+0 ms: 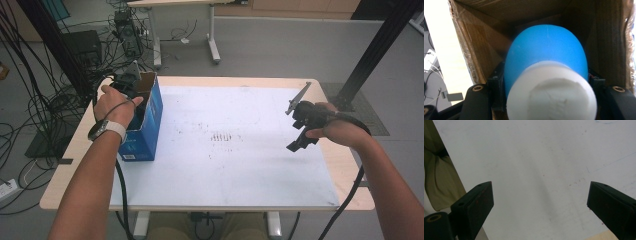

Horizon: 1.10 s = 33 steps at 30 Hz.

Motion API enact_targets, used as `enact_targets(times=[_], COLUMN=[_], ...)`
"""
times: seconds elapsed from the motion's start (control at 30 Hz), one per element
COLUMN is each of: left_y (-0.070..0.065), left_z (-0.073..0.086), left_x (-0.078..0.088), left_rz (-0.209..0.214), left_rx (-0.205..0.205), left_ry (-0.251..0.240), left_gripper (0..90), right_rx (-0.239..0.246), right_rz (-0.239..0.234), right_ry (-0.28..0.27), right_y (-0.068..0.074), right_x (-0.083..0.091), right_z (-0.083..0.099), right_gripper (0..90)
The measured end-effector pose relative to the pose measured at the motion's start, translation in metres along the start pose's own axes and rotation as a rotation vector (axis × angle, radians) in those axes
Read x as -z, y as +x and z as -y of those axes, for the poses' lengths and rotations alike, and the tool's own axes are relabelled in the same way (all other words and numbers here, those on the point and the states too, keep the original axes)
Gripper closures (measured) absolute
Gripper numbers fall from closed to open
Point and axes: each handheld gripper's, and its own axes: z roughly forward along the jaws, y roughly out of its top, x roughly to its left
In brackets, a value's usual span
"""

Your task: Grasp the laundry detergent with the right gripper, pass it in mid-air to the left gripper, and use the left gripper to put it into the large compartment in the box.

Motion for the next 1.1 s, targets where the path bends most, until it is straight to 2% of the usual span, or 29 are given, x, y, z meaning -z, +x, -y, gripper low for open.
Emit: enact_targets(times=[0.5,0.77,1.0,1.1], left_y=[0.003,0.005,0.009,0.009], left_z=[0.0,-0.001,0.0,0.001], left_x=[0.0,0.0,0.005,0.011], left_rz=[0.022,0.054,0.091,0.091], left_rx=[-0.012,-0.005,0.004,-0.007], left_ry=[-0.014,-0.014,-0.036,-0.051], left_gripper=[37.1,28.8,28.2,27.6], right_rx=[0.004,0.007,0.005,0.005], right_rz=[-0.005,-0.01,-0.009,-0.008], right_ry=[0.005,0.009,0.012,0.013], right_y=[0.001,0.001,0.002,0.002], right_x=[-0.003,-0.004,-0.004,-0.004], right_z=[-0.002,-0.005,-0.005,-0.005], right_gripper=[6.9,6.9,6.9,6.9])
